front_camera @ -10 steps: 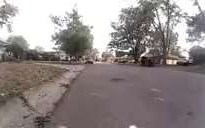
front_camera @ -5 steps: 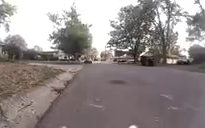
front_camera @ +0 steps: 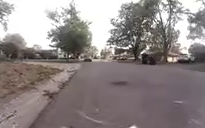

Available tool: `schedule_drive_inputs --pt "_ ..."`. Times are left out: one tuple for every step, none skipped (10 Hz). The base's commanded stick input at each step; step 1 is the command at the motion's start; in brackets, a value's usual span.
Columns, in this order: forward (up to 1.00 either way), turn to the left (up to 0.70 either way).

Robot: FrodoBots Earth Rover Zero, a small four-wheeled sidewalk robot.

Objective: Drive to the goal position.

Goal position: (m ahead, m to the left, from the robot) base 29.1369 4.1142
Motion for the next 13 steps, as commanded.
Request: schedule_drive_inputs --pt "0.08 0.00" --pt "0.08 0.00" --pt "0.08 0.00" --pt "0.08 0.00" --pt "0.08 0.00" --pt "0.08 0.00" --pt "0.09 0.00" --pt "0.08 0.00" --pt "0.09 0.00" --pt "0.09 0.00" --pt "0.08 0.00" --pt "0.08 0.00" --pt "0.08 0.00"
